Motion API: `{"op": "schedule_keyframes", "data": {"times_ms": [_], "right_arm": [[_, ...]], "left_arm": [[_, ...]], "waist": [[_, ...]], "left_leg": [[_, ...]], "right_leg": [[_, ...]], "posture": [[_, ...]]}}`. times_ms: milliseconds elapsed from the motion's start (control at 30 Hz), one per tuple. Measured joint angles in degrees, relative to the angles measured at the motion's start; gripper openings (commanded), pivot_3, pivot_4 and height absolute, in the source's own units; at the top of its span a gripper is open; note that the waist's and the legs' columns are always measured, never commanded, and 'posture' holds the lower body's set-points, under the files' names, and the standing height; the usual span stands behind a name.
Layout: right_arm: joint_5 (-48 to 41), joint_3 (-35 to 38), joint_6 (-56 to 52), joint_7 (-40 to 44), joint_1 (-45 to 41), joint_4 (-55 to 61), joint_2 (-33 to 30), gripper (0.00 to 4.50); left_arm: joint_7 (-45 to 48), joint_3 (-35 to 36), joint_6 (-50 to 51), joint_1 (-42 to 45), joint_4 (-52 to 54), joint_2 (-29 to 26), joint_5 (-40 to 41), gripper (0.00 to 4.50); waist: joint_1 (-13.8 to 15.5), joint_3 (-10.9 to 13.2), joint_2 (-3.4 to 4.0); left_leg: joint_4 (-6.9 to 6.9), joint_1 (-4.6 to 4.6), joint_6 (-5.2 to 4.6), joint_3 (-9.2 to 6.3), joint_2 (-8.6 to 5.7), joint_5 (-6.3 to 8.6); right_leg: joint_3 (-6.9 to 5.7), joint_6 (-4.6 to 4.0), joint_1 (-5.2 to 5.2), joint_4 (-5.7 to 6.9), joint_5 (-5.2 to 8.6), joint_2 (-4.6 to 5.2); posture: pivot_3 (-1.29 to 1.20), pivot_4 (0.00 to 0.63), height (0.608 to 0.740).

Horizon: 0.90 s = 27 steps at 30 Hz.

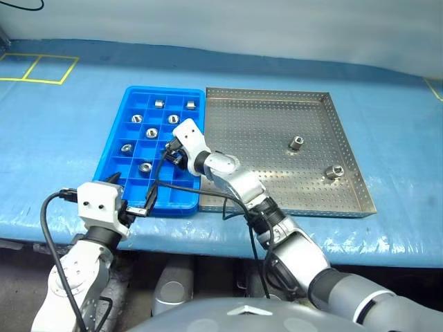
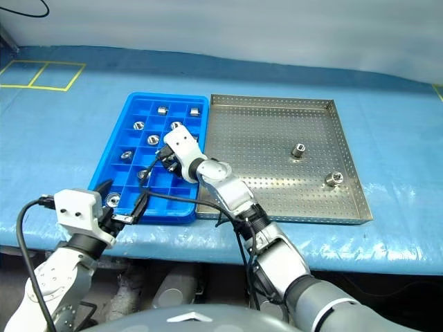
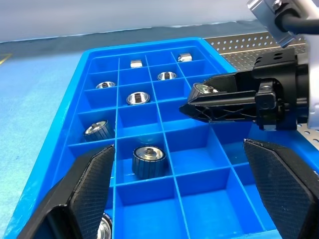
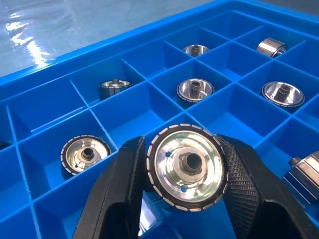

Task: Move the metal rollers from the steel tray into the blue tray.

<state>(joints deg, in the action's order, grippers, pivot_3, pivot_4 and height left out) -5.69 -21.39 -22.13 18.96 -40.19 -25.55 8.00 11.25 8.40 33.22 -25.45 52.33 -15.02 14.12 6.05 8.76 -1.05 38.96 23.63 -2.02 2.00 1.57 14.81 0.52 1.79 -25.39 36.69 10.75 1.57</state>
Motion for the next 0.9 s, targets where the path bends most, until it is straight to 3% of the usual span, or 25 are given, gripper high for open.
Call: {"op": "schedule_keyframes", "data": {"times_ms": [200,467,733,900], "right_arm": [[-0.7,1.6,3.5,0.4,-4.2,-7.4,0.0,1.83],[-1.7,1.5,5.7,1.8,-5.1,-10.0,0.0,4.43],[-2.0,1.5,6.9,0.4,-5.4,-10.7,0.1,4.47],[-2.1,6.5,4.0,-7.5,-5.1,-5.3,-0.5,4.47]], "left_arm": [[0.2,-1.1,0.2,3.0,-0.2,-0.4,0.0,4.5],[1.2,-1.9,0.9,5.0,-1.4,-1.0,0.5,4.5],[0.9,-1.4,1.2,2.1,-1.4,-0.9,0.5,4.5],[1.1,-2.2,1.2,4.3,-1.9,-0.9,0.6,4.5]], "waist": [[0.2,0.0,0.01],[-0.3,0.0,0.02],[-0.2,0.0,0.06],[-0.4,0.1,0.12]], "left_leg": [[0.01,-0.02,0.03,-0.02,-0.02,-0.02],[0.01,-0.05,0.04,-0.05,-0.02,-0.03],[0.01,-0.04,0.04,-0.09,-0.02,-0.03],[0.02,0.19,0.08,-0.09,-0.03,-0.05]], "right_leg": [[0.0,0.0,0.07,0.0,0.0,0.0],[-0.01,0.0,0.13,0.01,0.0,0.0],[-0.03,0.0,0.07,0.0,0.0,0.02],[-0.03,0.0,-0.09,-0.01,-0.01,0.02]], "posture": [[0.33,0.15,0.74],[0.34,0.15,0.74],[0.32,0.15,0.74],[0.23,0.15,0.74]]}}
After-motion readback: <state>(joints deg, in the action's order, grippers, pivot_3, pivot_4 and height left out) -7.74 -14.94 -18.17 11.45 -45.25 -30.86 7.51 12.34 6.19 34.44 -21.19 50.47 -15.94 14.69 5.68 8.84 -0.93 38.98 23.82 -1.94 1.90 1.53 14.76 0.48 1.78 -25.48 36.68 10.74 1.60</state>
